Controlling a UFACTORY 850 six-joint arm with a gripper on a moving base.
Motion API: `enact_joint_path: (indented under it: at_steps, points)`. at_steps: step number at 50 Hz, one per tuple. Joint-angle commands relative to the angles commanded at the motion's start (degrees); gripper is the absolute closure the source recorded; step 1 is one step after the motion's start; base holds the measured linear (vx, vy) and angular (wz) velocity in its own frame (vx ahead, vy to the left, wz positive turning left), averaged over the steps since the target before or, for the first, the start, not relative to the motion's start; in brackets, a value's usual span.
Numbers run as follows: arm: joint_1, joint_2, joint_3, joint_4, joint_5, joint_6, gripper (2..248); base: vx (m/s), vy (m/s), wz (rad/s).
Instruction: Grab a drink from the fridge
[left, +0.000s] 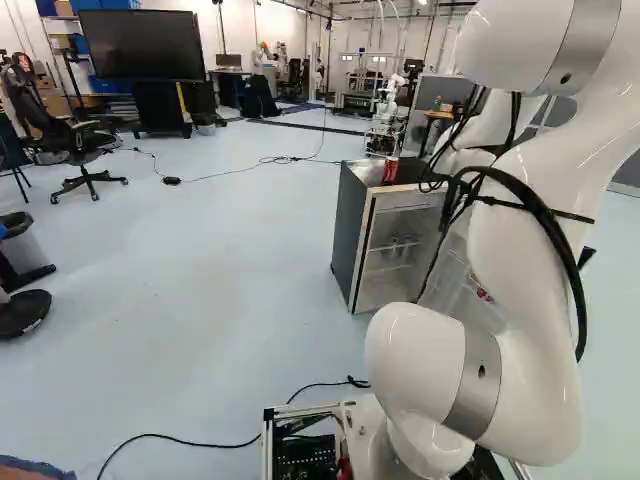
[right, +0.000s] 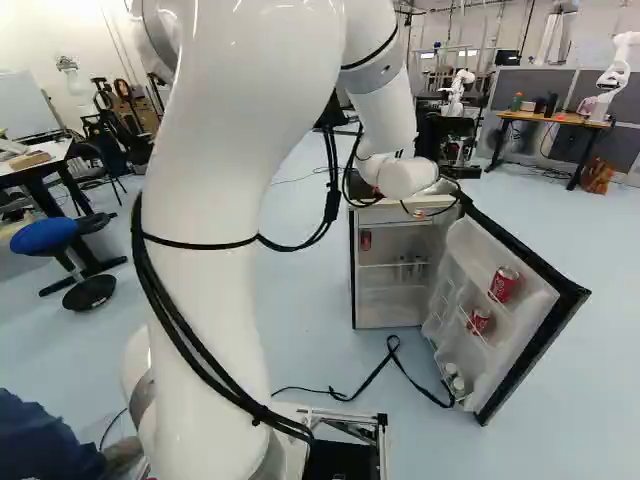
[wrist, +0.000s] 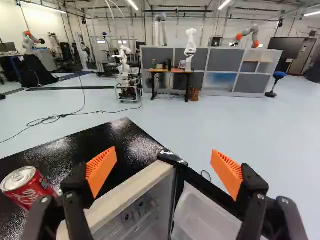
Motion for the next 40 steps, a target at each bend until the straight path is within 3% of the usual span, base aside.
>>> enact_joint_path:
  at_steps: [40]
  points:
    - [-5.0,-5.7,-7.1,0.0,0.0,0.0,3,0.0,0.0,0.0]
